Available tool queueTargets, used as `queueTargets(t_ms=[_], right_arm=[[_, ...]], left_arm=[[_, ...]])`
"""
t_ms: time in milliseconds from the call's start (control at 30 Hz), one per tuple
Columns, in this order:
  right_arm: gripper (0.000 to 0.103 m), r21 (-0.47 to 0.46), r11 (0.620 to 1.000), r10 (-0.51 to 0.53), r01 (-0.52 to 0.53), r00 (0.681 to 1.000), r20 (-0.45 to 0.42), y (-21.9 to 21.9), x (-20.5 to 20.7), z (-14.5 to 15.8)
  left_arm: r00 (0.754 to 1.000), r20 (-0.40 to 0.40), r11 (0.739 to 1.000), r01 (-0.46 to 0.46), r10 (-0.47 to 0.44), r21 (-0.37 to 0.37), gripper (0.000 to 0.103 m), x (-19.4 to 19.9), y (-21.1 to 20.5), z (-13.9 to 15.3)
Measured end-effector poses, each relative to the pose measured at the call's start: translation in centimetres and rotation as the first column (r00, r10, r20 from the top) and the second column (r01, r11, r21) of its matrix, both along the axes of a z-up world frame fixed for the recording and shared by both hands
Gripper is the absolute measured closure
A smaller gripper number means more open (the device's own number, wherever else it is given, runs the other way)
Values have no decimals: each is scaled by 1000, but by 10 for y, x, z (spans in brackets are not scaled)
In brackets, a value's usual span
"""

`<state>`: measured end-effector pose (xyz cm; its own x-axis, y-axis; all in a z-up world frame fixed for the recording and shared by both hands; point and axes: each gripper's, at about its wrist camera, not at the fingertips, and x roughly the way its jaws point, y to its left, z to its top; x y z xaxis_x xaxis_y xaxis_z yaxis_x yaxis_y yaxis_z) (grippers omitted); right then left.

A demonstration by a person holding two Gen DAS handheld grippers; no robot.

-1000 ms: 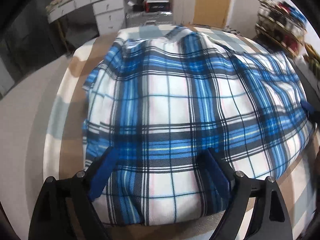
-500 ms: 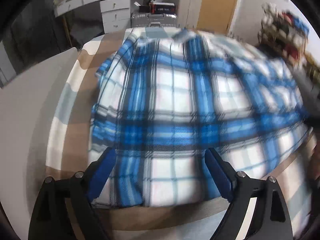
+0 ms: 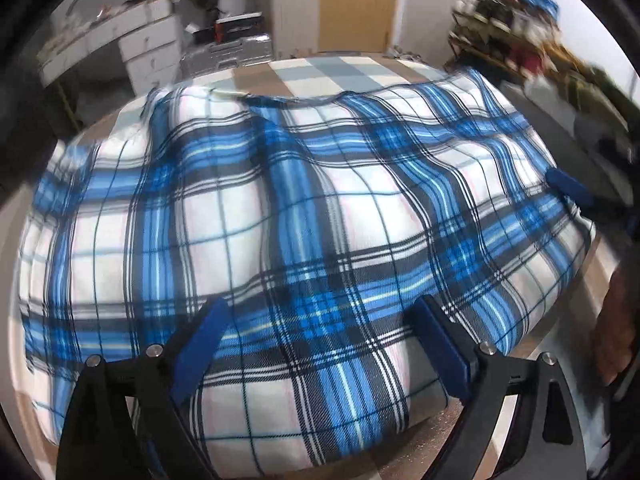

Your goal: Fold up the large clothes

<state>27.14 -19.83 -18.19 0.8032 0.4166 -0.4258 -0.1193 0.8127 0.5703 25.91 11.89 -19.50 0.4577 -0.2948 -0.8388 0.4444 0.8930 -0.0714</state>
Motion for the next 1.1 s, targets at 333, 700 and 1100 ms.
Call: queueTargets(t_ms=[333,700,1100], right_arm=[[2,-641,765,-1,-60,996,-93,119,14,1],[0,-570,785,-27,-245,904,-426,101,65,-13],[0,-572,777,20,-263,919,-395,100,61,-14]], left_arm=[[999,50,1000,-14,15,-28,11,-14,12,0],[999,31,992,-31,36,-125,11,-23,22,1],[999,19,984,-36,40,-174,11,-22,26,2]])
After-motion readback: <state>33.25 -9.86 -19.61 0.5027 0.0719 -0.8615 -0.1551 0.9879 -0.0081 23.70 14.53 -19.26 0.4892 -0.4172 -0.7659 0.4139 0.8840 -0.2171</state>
